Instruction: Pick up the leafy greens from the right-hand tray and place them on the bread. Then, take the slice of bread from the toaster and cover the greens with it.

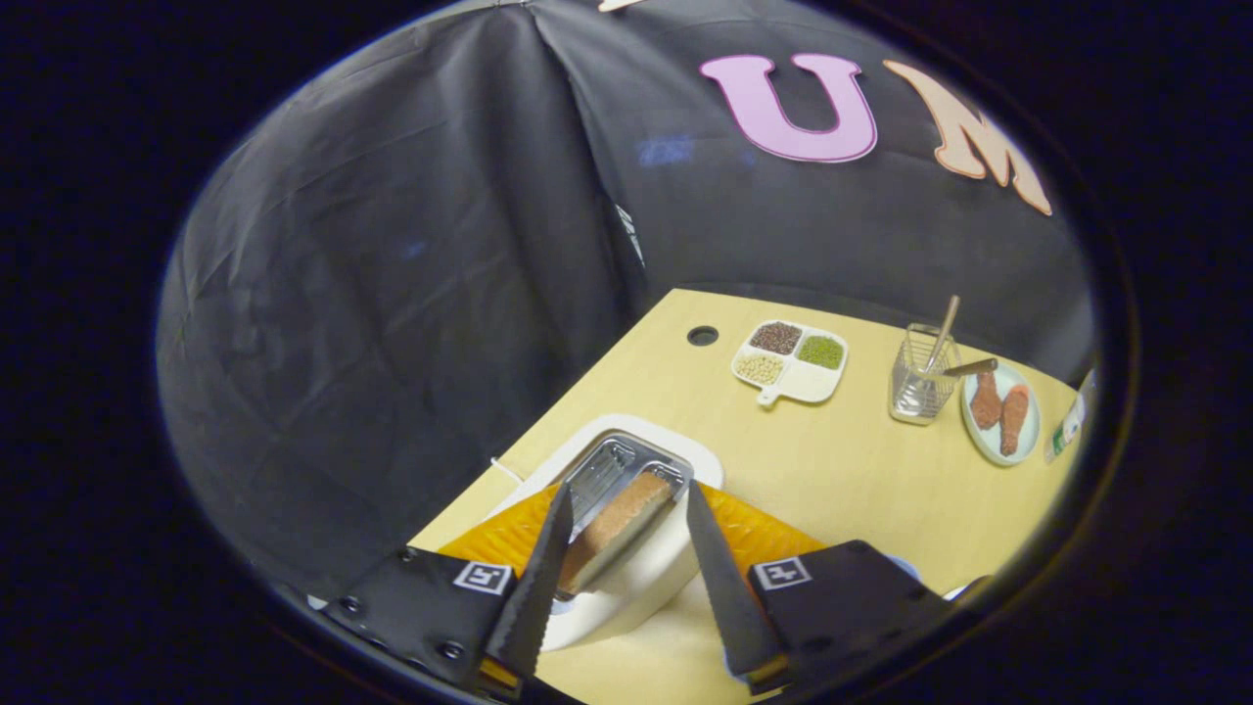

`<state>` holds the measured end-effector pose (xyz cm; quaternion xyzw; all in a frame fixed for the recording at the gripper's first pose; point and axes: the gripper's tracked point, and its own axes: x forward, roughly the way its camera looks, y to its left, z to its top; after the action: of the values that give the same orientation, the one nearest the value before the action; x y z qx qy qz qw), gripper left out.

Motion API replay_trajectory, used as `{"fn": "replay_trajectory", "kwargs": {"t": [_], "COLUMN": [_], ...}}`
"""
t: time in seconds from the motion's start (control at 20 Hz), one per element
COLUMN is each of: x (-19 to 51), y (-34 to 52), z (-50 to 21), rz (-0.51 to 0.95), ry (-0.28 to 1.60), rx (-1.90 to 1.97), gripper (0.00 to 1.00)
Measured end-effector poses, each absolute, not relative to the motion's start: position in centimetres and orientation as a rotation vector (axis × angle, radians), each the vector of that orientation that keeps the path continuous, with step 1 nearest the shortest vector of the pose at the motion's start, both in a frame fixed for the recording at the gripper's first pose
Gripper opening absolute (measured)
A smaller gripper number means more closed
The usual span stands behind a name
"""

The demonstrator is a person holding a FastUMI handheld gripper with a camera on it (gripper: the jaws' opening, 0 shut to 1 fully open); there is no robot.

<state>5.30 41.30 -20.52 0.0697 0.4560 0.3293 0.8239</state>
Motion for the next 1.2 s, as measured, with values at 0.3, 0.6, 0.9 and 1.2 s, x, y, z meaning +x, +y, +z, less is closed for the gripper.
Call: {"fn": "replay_trajectory", "kwargs": {"t": [0.3, 0.6, 0.9, 1.2], "x": [4.9, 5.0, 5.7, 5.9], "y": [41.8, 41.0, 38.2, 35.0], "z": [-20.5, -18.9, -16.4, -14.5], "rz": [0.716, 0.715, 0.690, 0.662], "ry": [0.998, 0.962, 0.926, 0.905], "rx": [0.183, 0.191, 0.245, 0.327], "gripper": [0.28, 0.09, 0.09, 0.09]}}
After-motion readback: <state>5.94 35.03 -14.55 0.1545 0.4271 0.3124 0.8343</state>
